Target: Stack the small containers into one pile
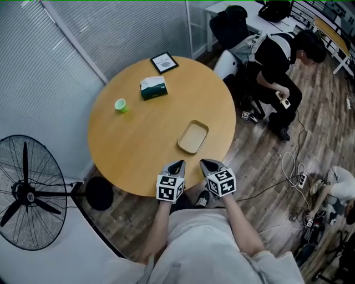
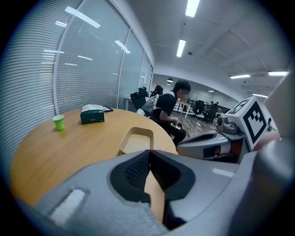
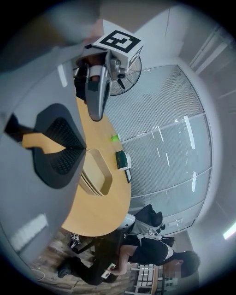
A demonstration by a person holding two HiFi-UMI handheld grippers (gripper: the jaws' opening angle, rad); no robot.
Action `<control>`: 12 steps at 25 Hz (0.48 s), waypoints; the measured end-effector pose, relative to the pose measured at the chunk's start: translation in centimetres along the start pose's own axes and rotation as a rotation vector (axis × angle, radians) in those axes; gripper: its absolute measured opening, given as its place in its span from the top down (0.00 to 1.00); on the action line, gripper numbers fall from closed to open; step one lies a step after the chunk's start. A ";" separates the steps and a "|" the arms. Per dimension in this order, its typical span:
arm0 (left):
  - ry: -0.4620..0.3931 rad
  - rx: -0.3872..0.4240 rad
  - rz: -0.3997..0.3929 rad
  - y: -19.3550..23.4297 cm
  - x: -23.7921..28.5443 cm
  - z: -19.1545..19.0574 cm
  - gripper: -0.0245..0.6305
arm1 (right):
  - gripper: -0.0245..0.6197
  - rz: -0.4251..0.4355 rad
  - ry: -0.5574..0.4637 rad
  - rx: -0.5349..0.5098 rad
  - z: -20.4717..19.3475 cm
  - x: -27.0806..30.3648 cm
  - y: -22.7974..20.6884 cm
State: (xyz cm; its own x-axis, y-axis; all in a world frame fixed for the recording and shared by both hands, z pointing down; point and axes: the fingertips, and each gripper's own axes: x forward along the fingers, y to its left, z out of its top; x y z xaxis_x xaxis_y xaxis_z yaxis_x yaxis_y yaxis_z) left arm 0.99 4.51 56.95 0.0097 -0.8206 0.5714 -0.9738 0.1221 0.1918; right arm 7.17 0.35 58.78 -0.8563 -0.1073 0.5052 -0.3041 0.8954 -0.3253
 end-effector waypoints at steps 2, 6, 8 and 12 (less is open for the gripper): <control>-0.004 0.006 0.000 -0.2 0.1 0.3 0.96 | 0.96 0.009 0.002 -0.011 0.1 0.1 0.2; -0.009 -0.002 0.011 0.0 0.1 0.4 0.96 | 0.96 0.017 0.008 -0.019 0.2 0.2 0.2; -0.011 -0.008 0.016 0.3 0.0 0.4 0.96 | 0.96 0.016 0.011 -0.021 0.2 0.2 0.2; -0.017 -0.017 0.028 0.8 -0.1 0.7 0.95 | 0.96 0.020 0.012 -0.025 0.4 0.4 0.2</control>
